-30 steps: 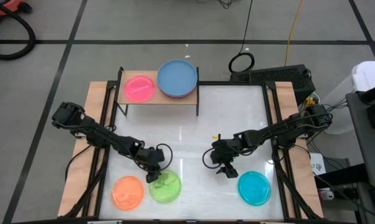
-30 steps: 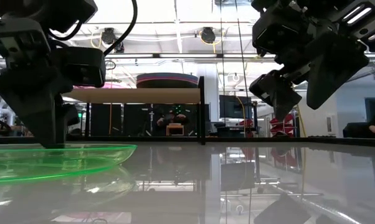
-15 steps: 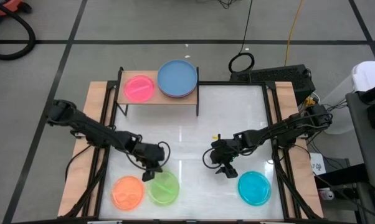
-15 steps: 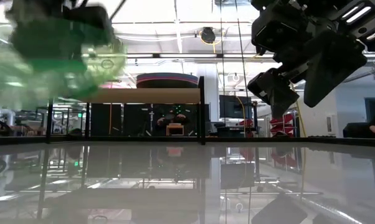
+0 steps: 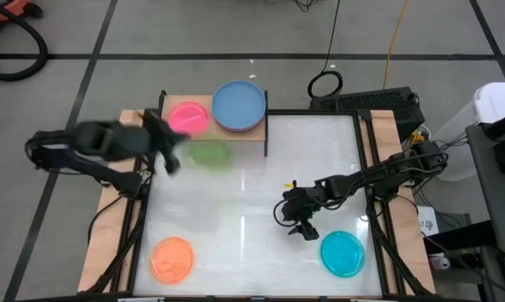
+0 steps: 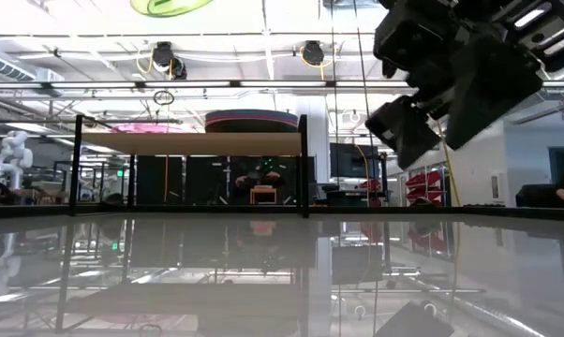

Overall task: Place and stack plates onto a shelf
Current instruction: Stack the transparent green plate on top of the pink plate on the shelf

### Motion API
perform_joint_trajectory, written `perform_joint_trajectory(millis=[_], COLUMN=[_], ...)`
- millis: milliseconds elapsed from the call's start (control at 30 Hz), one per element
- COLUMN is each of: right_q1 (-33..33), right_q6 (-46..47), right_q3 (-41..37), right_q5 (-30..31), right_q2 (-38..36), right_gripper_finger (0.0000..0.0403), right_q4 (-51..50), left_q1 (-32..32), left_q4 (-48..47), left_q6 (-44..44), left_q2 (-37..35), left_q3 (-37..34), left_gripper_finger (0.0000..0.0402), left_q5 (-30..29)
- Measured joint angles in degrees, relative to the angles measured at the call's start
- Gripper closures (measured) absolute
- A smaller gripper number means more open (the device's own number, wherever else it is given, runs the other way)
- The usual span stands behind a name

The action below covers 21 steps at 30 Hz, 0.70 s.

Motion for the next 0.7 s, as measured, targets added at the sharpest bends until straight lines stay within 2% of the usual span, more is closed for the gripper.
perform_joint_trajectory(millis=[67,167,267,400,467,700], right_q1=[0.0,0.02,0.0,0.01,0.0,0.06], right_q6=[-0.96,-1.8,-2.64,-2.82,-2.82,-2.64], right_q3=[0.0,0.0,0.0,0.0,0.0,0.0], right_q5=[0.06,1.42,1.53,1.51,1.53,1.51], right_q2=[0.0,0.0,0.0,0.0,0.0,0.0], right_gripper_finger=[0.0179,0.0179,0.0179,0.0179,0.0179,0.0179], right_q4=[0.75,2.47,3.65,4.24,4.82,5.84], left_q1=[4.75,13.77,23.48,35.75,40.26,54.48], left_q4=[0.08,-0.7,-2.77,-4.5,-4.45,-8.5], left_q6=[1.91,2.7,3.57,4.96,5.5,7.35], left_q2=[-1.47,-2.85,-2.65,0.12,2.08,10.26], left_q3=[2.3,3.46,3.46,3.46,3.46,3.42], left_gripper_finger=[0.04,0.04,0.04,0.04,0.04,0.04], left_q5=[-1.4,-0.04,5.09,18.63,23.04,26.19])
